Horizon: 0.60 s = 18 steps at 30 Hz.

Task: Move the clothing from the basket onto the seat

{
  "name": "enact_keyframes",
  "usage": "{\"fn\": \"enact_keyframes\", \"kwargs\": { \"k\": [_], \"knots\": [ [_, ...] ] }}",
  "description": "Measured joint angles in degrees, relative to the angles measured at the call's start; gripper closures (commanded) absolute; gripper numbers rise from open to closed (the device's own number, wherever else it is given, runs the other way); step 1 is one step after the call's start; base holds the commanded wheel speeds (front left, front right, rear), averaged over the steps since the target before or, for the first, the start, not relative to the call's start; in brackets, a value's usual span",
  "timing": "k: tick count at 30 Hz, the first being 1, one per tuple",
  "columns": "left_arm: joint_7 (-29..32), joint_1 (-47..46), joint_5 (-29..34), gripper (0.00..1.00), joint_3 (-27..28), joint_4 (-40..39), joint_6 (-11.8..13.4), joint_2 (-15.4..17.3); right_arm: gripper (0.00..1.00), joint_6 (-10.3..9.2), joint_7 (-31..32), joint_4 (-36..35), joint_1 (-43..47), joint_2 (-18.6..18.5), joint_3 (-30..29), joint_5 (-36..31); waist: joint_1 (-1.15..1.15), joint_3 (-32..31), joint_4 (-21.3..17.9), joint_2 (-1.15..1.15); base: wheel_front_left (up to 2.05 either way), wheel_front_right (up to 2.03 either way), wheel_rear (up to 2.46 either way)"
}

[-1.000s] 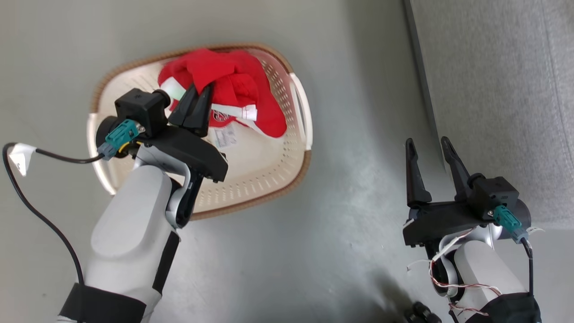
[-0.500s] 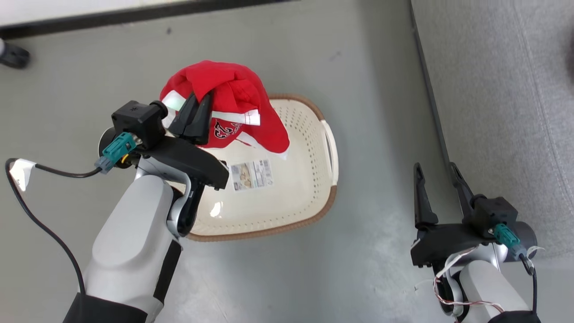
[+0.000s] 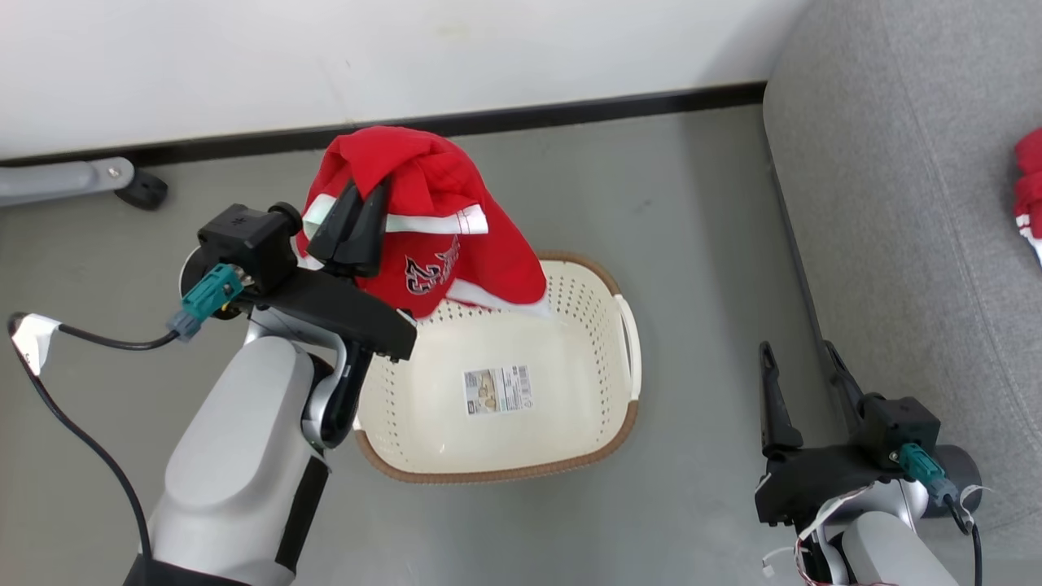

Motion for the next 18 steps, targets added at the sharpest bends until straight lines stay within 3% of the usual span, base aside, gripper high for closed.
{"fn": "enact_keyframes", "kwargs": {
  "k": [18],
  "knots": [
    [0.0, 3.6, 1.1, 1.0, 1.9, -9.1, 0.6, 3.5, 0.0, 1.09, 0.0, 0.0, 3.7, -0.2, 0.0, 0.1, 0.01, -7.8, 1.8, 0.0, 0.0, 0.0, 0.0]
  ]
}}
